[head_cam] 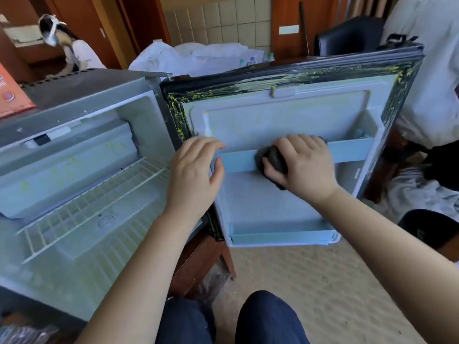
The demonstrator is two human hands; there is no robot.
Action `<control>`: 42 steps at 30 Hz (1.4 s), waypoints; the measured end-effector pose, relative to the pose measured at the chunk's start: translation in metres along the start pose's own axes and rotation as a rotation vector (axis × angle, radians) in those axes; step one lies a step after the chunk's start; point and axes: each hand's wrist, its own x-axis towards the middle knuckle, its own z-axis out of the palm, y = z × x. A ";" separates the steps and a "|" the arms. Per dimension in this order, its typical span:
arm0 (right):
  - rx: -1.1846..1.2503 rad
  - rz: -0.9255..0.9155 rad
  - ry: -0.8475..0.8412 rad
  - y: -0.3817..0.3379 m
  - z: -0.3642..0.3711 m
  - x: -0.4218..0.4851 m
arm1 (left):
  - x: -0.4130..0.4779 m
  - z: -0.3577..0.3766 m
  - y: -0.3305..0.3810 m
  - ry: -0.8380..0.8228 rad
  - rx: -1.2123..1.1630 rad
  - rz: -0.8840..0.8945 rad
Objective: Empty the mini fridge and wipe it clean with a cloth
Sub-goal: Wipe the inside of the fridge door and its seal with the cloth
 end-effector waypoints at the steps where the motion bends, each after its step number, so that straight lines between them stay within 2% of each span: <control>1: -0.016 -0.016 -0.002 0.022 -0.009 -0.008 | -0.003 0.003 -0.002 -0.012 0.031 0.019; 5: -0.067 -0.025 -0.061 0.074 -0.029 -0.030 | -0.010 0.005 -0.008 -0.028 0.080 0.044; 7: -0.062 0.085 -0.027 0.069 -0.024 -0.030 | -0.010 0.004 -0.006 -0.037 0.075 0.029; 9: -0.066 0.255 0.056 0.046 -0.015 -0.025 | -0.009 0.004 -0.004 -0.037 0.052 -0.005; 11: -0.059 0.322 0.095 0.018 -0.006 -0.019 | -0.010 0.004 -0.003 -0.033 0.034 -0.032; 19: 0.006 0.288 0.011 -0.102 0.036 0.023 | -0.009 0.002 -0.002 -0.009 -0.015 -0.033; 22: -0.007 0.276 0.006 -0.117 0.042 0.029 | -0.008 0.003 -0.002 0.006 -0.015 -0.070; 27: 0.019 0.040 -0.026 -0.075 0.022 0.016 | -0.012 0.002 -0.003 -0.017 0.005 -0.047; 36: -0.089 -0.060 -0.080 0.071 -0.039 -0.032 | -0.014 0.011 0.001 0.035 -0.006 -0.090; 38: -0.101 -0.014 -0.042 0.069 -0.036 -0.037 | -0.016 0.013 0.001 0.041 -0.018 -0.108; 42: -0.110 0.245 0.128 0.027 -0.013 -0.027 | -0.018 0.014 0.002 0.062 -0.046 -0.115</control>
